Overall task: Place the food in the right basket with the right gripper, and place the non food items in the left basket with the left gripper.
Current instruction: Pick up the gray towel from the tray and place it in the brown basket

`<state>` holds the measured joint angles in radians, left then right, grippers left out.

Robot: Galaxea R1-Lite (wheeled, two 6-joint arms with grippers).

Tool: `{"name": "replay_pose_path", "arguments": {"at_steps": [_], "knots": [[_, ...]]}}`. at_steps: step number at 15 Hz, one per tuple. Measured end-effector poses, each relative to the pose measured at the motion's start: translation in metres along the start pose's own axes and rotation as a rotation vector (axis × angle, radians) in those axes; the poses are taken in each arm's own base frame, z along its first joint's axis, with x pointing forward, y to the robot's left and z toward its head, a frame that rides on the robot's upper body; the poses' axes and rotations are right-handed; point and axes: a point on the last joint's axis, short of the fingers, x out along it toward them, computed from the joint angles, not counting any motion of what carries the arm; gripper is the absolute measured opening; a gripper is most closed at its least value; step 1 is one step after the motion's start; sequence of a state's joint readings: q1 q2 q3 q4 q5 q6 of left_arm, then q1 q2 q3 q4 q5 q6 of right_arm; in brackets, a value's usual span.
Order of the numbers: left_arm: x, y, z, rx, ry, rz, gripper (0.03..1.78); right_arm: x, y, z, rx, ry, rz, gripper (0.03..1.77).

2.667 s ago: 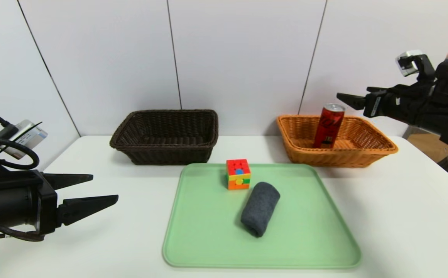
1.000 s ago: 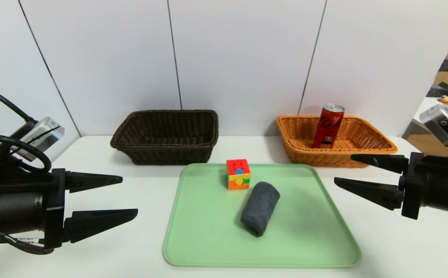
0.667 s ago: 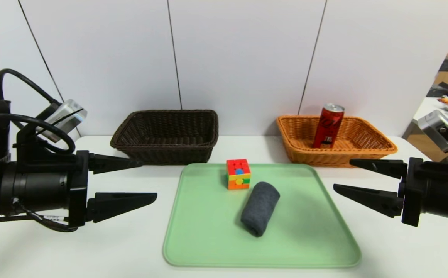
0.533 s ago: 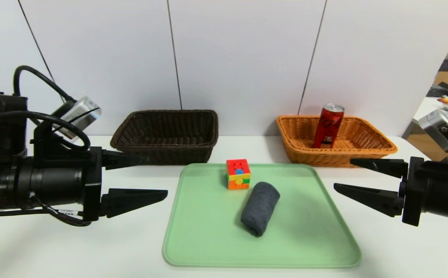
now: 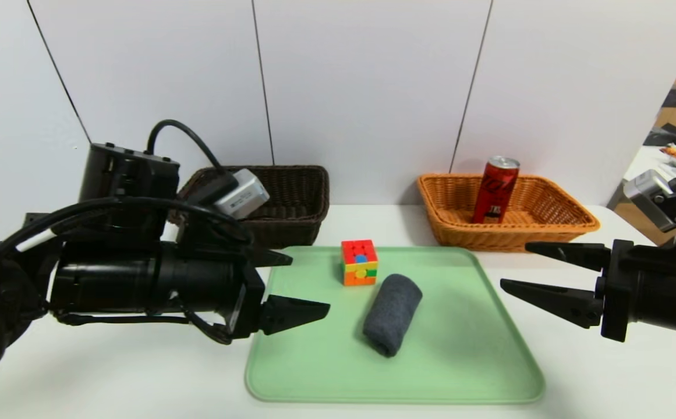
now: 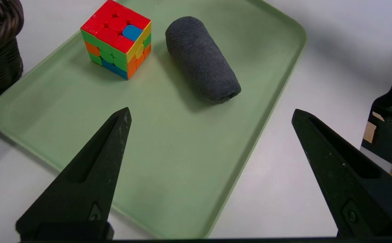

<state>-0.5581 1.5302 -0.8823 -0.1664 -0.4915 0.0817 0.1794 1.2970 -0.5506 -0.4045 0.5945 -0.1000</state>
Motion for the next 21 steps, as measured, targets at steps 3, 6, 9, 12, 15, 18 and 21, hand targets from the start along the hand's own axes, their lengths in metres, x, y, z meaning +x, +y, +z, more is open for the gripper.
{"name": "replay_pose_path", "arguments": {"at_steps": [3,6,9,12,15,18,21], "knots": [[0.022,-0.006,0.005,-0.007,0.023,0.007,1.69,0.001,-0.002,-0.001,0.006,0.006,-0.006,1.69],[0.043,-0.014,0.011,-0.009,0.039,0.027,1.69,0.002,-0.004,-0.001,0.011,0.009,-0.010,1.70],[0.065,-0.025,0.017,-0.021,0.057,0.023,1.69,0.004,-0.006,-0.002,0.015,0.015,-0.012,1.70],[0.091,-0.034,0.015,-0.027,0.142,0.104,1.69,0.005,-0.006,-0.003,0.017,0.019,-0.012,1.70],[0.111,-0.045,0.014,-0.059,0.206,0.144,1.69,0.005,-0.006,-0.004,0.020,0.024,-0.013,1.70],[0.126,-0.048,0.015,-0.053,0.217,0.229,1.69,0.005,-0.006,-0.005,0.020,0.025,-0.012,1.70],[0.135,-0.051,0.011,-0.080,0.240,0.231,1.69,0.005,-0.006,-0.005,0.019,0.024,-0.012,1.70]]}}
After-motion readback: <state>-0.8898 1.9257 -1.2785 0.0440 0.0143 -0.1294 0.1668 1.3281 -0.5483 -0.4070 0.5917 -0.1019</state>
